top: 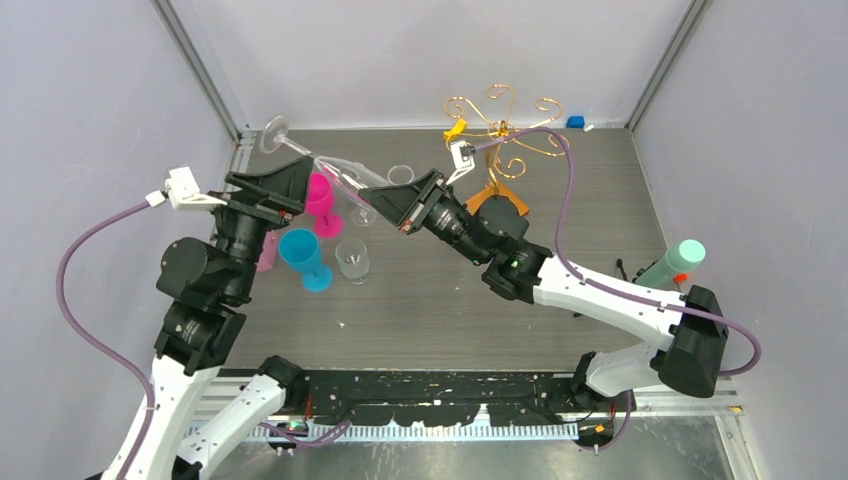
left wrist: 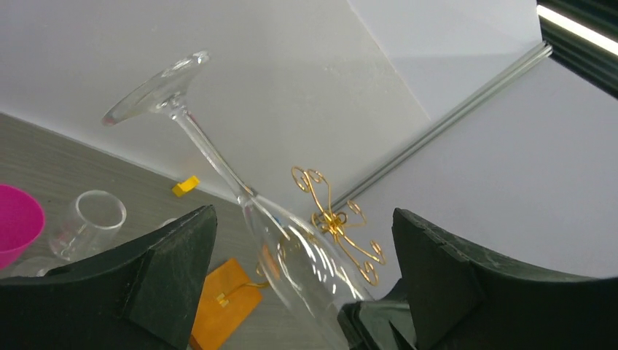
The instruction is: Take the wine glass off the wine glass rack
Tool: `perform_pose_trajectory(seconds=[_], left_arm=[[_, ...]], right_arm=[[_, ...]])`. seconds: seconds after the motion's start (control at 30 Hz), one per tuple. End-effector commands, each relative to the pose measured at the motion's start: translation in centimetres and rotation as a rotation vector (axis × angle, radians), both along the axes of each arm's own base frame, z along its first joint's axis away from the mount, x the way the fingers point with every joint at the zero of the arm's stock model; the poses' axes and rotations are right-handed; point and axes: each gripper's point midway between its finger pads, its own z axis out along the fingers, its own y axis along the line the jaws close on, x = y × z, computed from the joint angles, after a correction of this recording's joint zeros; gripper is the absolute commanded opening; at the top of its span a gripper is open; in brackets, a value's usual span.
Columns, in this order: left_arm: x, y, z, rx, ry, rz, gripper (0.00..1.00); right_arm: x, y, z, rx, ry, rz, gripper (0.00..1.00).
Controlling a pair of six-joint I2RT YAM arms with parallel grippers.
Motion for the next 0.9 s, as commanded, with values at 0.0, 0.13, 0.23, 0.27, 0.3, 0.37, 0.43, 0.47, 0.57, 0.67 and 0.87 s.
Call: perform_pose_trajectory(seconds=[0.0, 0.13, 0.23, 0.27, 0.3, 0.37, 0.43, 0.47, 0.57, 0.67, 0.87], left_arm=[[-1.5, -0.8, -0.4, 0.120, 0.004, -0.063, 0.95], [-2.2, -1.3, -0.9, 0.210, -0.002, -0.105, 0.97], [-2.6, -1.0, -1.3, 0.308, 0.006, -0.097, 0.97], [-2.8, -0.7, -1.5, 0.343, 0.014, -0.090, 0.98], [-3.0, -0.5, -1.5, 0.379, 0.010, -0.081, 0.98], [-3.5, 0.1, -1.5, 0.446, 0.007, -0.066, 0.98], [-4.0, 0.8, -1.4, 0.504, 0.013, -0.051, 0.98], [-4.3, 1.1, -1.5, 0.528, 0.018, -0.043, 0.98], [-4.9, 1.9, -1.9, 0.589, 0.030, -0.030, 0.98], [-5.4, 2.1, -2.8, 0.634, 0.053, -0.042, 0.99], [-5.4, 2.6, -5.1, 0.754, 0.133, -0.058, 1.00]], right_arm=[[0.8, -4.0, 6.7, 0.088, -0.135, -0.173, 0.00], [0.8, -4.8, 8.1, 0.037, -0.193, -0.217, 0.00], [1.2, -5.2, 6.9, -0.123, -0.210, -0.253, 0.00], [1.2, -5.5, 6.5, -0.188, -0.199, -0.256, 0.00], [1.3, -5.8, 6.2, -0.233, -0.211, -0.272, 0.00], [1.3, -6.6, 5.2, -0.344, -0.213, -0.281, 0.00], [0.8, -7.4, 4.0, -0.455, -0.217, -0.265, 0.00], [0.3, -7.9, 3.2, -0.520, -0.206, -0.246, 0.00], [-1.3, -9.0, 1.4, -0.682, -0.226, -0.165, 0.00], [-2.2, -10.8, -0.8, -0.841, -0.217, -0.122, 0.00], [-1.0, -13.6, -7.8, -1.234, -0.148, -0.122, 0.00]])
